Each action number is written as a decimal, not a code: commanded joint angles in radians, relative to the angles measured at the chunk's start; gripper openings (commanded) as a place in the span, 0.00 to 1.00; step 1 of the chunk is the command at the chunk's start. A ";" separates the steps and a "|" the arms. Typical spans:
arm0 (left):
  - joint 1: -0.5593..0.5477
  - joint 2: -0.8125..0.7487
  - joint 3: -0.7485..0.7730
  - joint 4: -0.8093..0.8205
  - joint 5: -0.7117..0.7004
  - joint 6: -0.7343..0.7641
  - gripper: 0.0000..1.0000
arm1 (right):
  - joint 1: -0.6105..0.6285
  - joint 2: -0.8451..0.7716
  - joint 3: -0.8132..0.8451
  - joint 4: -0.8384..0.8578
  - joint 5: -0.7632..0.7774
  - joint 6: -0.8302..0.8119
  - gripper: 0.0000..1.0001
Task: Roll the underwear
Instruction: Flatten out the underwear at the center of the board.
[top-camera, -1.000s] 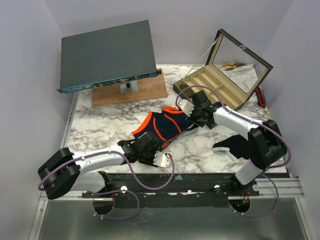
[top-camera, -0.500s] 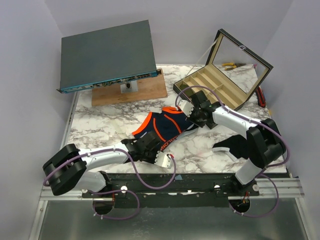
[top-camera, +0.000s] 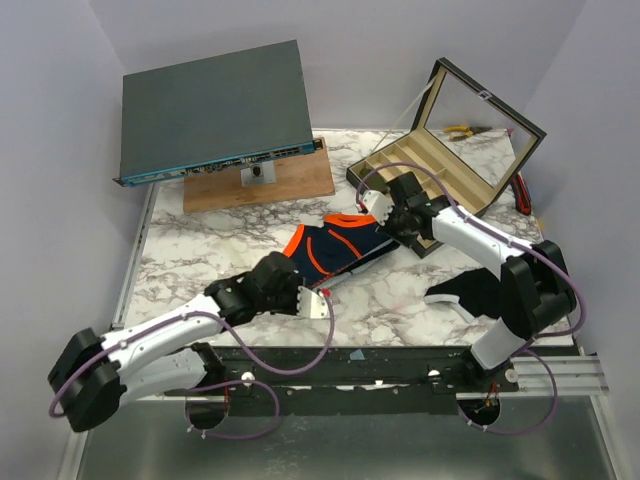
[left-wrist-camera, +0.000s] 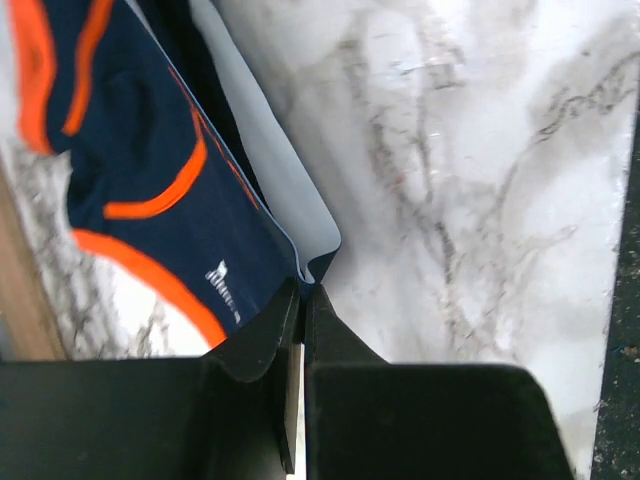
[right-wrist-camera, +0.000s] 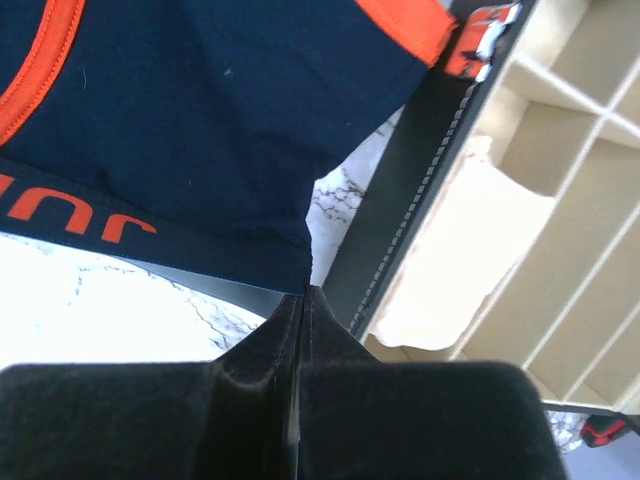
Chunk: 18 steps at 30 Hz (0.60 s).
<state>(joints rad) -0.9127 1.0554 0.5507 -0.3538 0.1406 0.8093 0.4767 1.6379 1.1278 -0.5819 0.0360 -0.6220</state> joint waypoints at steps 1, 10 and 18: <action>0.140 -0.139 0.046 -0.125 0.135 -0.047 0.00 | -0.007 -0.073 0.063 -0.043 0.027 -0.037 0.00; 0.289 -0.192 0.100 -0.160 0.252 -0.125 0.00 | -0.008 -0.095 0.114 -0.114 0.009 -0.138 0.04; 0.478 -0.160 0.180 -0.158 0.403 -0.317 0.00 | -0.007 -0.089 0.212 -0.294 -0.079 -0.116 0.01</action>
<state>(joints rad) -0.5228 0.8791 0.6697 -0.4667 0.4164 0.6369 0.4767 1.5600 1.2724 -0.7341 -0.0010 -0.7345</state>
